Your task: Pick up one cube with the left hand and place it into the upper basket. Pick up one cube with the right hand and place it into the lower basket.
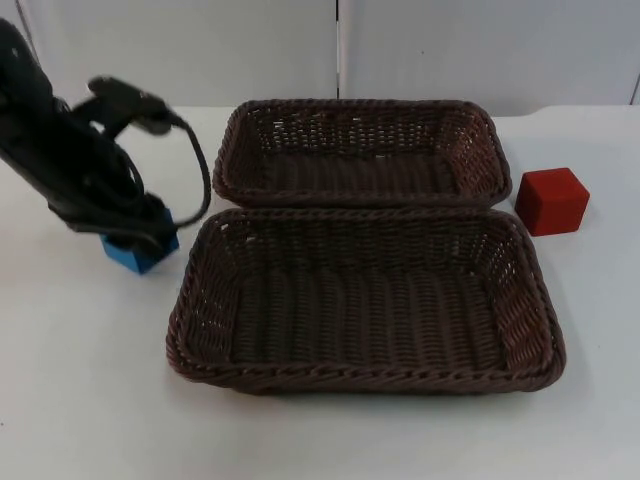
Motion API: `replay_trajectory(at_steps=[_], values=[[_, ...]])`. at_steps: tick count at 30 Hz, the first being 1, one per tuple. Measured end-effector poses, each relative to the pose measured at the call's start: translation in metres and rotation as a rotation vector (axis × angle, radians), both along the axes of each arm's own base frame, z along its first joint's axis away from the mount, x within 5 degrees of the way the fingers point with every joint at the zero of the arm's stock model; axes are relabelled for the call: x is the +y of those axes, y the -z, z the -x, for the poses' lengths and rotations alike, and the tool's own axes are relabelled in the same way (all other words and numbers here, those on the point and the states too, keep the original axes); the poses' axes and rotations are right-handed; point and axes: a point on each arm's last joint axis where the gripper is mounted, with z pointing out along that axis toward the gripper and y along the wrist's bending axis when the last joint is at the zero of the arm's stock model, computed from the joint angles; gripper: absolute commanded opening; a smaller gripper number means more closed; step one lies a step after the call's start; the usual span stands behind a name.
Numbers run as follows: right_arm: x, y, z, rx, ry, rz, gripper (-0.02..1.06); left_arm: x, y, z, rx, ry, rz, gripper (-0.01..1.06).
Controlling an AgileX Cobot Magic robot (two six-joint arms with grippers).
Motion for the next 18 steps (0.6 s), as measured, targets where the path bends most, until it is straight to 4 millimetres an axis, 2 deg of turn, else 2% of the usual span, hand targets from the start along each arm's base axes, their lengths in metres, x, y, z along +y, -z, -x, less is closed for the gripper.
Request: replay_trajectory(at_steps=[4, 5, 10, 11, 15, 18], values=[[0.0, 0.0, 0.0, 0.0, 0.0, 0.0, 1.05, 0.0, -0.037, 0.0, -0.075, -0.068, 0.044, 0.0], [0.0, 0.0, 0.0, 0.0, 0.0, 0.0, 1.05, 0.0, -0.037, 0.0, -0.075, -0.068, 0.044, 0.0], [0.0, 0.0, 0.0, 0.0, 0.0, 0.0, 1.05, 0.0, -0.088, 0.008, -0.18, -0.115, 0.094, 0.0], [0.0, 0.0, 0.0, 0.0, 0.0, 0.0, 1.05, 0.0, -0.088, 0.008, -0.18, -0.115, 0.094, 0.0], [0.0, 0.0, 0.0, 0.0, 0.0, 0.0, 1.05, 0.0, -0.121, 0.016, -0.255, -0.136, 0.14, 0.0], [0.0, 0.0, 0.0, 0.0, 0.0, 0.0, 1.05, 0.0, -0.131, 0.018, -0.279, -0.141, 0.151, 0.0]])
